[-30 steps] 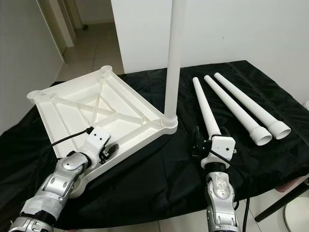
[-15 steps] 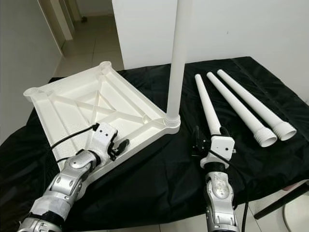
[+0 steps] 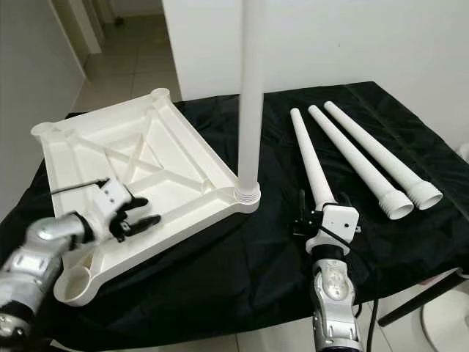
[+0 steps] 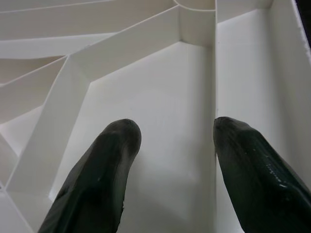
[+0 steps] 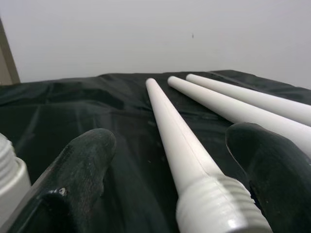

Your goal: Building children table

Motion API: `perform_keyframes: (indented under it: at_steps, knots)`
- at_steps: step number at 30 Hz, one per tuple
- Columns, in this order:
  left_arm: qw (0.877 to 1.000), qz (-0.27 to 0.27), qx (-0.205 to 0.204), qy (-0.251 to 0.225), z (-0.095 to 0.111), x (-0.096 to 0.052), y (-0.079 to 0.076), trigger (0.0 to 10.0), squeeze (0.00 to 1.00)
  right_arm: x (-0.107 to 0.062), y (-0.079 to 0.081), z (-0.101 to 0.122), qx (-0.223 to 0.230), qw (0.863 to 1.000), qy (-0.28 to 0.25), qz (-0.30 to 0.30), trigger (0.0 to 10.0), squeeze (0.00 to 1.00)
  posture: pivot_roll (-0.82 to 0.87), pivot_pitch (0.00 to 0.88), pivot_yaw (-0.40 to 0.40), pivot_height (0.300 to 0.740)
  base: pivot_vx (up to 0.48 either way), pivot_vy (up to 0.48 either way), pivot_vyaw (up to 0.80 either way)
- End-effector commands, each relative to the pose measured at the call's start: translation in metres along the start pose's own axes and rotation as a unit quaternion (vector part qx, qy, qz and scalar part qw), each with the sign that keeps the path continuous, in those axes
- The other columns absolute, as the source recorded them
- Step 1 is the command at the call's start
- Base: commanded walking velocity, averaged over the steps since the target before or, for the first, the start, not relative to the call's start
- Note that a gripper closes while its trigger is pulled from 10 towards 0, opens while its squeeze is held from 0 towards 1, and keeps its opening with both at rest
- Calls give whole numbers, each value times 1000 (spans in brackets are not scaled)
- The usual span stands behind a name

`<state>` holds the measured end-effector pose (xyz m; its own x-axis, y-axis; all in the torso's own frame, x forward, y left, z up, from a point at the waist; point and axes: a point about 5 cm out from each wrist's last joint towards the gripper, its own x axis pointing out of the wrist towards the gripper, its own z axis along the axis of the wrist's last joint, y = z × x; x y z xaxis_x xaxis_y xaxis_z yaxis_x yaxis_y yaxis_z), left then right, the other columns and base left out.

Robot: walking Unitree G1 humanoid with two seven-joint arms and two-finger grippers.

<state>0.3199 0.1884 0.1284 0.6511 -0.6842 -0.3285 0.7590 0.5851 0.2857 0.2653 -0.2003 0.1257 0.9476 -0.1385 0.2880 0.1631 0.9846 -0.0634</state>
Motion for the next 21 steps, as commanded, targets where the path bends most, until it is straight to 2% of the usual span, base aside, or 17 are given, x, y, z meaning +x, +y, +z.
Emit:
perform_keyframes:
  at_steps: [1, 3, 6, 12, 13, 15, 17, 21]
  knots:
    - [999, 48, 4, 19, -5, -7, 14, 10000, 0, 0, 3, -2, 5, 1000, 3, 2, 10000, 0, -88, 16, 71, 740, 0, 0, 0]
    - [997, 81, -9, 11, -1, -10, 27, 10000, 0, -1, 3, -3, 5, 1000, 3, -1, 10000, 0, -87, 23, 75, 740, 0, 0, 0]
    - [996, 88, -15, 2, 2, -11, 30, 10000, 0, -1, 3, -3, 5, 1000, 4, -2, 10000, 0, -87, 23, 75, 740, 0, 0, 0]
    - [998, 63, -26, -17, 3, -18, 33, 10000, 0, -2, 1, -3, 4, 1000, 3, -6, 10000, 0, -92, 25, 78, 740, 0, 0, 0]
    - [997, 60, -42, -20, 0, -20, 34, 10000, 0, -2, 1, -3, 4, 1000, 3, -7, 10000, 0, -92, 25, 78, 740, 0, 0, 0]
    - [997, 52, -57, -30, -1, -22, 31, 10000, 0, -2, 0, -3, 3, 1000, 3, -8, 10000, 0, -92, 25, 78, 740, 0, 0, 0]
    - [992, 20, -93, -78, 2, -27, 17, 10000, 0, -1, -1, -3, 2, 1000, 3, -8, 10000, 0, -91, 28, 81, 740, 0, 0, 0]
    - [989, 26, -118, -91, 3, -26, 10, 10000, 0, -1, 0, -3, 3, 1000, 3, -7, 10000, 0, -86, 28, 80, 740, 0, 0, 0]
